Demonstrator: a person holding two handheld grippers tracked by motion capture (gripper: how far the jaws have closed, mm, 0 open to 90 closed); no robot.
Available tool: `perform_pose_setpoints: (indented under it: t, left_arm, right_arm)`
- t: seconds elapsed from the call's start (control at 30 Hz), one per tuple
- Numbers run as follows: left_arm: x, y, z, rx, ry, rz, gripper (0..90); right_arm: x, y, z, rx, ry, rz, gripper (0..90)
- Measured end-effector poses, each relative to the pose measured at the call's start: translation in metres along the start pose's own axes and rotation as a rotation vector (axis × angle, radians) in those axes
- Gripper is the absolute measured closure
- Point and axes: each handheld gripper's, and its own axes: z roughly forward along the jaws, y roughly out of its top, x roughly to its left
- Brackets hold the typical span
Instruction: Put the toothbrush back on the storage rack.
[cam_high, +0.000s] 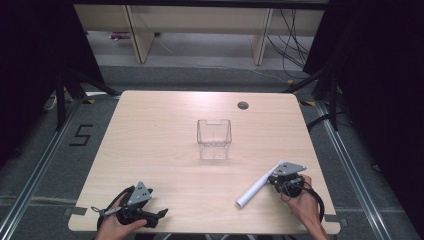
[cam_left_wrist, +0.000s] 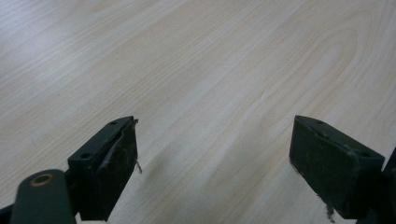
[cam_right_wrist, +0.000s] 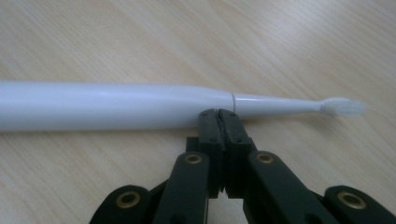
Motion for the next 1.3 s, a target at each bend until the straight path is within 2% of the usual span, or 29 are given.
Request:
perform_pose_setpoints:
  t: [0.13,0.23,0.33,0.53,0.6,0.67,0.77,0.8,0.83,0.9,0.93,1.0,1.07,1.1,1.17,1.2,1.3]
  left_arm:
    - [0.000,0.000,0.000,-0.002,0.000,0.002,14.9]
    - [0.000,0.000,0.000,0.001,0.001,0.005,14.9]
    - [-0.001,0.000,-0.001,-0.004,-0.003,-0.005,14.9]
    - [-0.002,0.000,0.000,-0.007,-0.008,-0.018,14.9]
    - [-0.001,0.000,-0.001,-0.004,-0.003,-0.002,15.0]
    - [-0.001,0.000,-0.001,-0.005,-0.002,-0.005,14.9]
    - [-0.002,0.000,-0.001,-0.009,-0.008,-0.019,14.9]
    - [0.000,0.000,-0.001,0.001,-0.008,-0.004,15.0]
    - [-0.001,0.000,-0.001,-0.004,-0.008,-0.011,15.0]
    - [-0.001,0.000,-0.001,-0.005,-0.003,-0.002,15.0]
    - [-0.001,0.000,-0.001,-0.005,-0.003,-0.002,14.9]
    - [-0.002,0.000,-0.001,-0.009,-0.009,-0.016,14.9]
    - [-0.002,0.000,-0.001,-0.012,-0.010,-0.018,15.0]
    - [-0.002,0.000,-0.001,-0.013,-0.011,-0.016,14.9]
    - [-0.002,0.000,-0.001,-0.011,-0.011,-0.015,14.9]
    - [0.000,0.000,-0.001,0.000,-0.010,0.019,15.0]
    - [0.000,0.000,-0.001,0.006,-0.014,0.017,15.0]
  right_arm:
    - [0.000,0.005,0.005,-0.004,-0.005,-0.005,88.8]
    - [0.002,0.011,0.009,0.003,-0.006,-0.029,88.6]
    - [0.003,0.014,0.013,0.012,0.009,-0.020,88.4]
    - [0.005,0.022,0.017,0.016,0.003,-0.043,87.7]
    - [0.006,0.025,0.020,0.013,0.009,-0.054,87.4]
    - [0.006,0.027,0.021,0.013,0.010,-0.067,86.8]
    - [0.006,0.029,0.021,0.016,0.006,-0.047,85.4]
    - [0.005,0.029,0.021,0.017,0.008,-0.050,84.6]
    - [0.005,0.029,0.020,0.015,0.007,-0.038,83.5]
    - [0.003,0.029,0.018,0.021,0.007,-0.035,80.5]
    - [0.003,0.029,0.018,0.024,0.007,-0.016,78.6]
    - [0.003,0.029,0.017,0.025,0.008,-0.007,73.9]
    - [0.002,0.030,0.016,0.024,0.009,-0.016,72.1]
    - [0.001,0.031,0.013,0.033,0.014,0.013,65.2]
    - [-0.001,0.032,0.011,0.037,0.017,0.008,61.0]
    - [-0.003,0.032,0.008,0.031,0.006,0.022,57.5]
    - [-0.003,0.034,0.003,0.047,0.030,0.076,50.9]
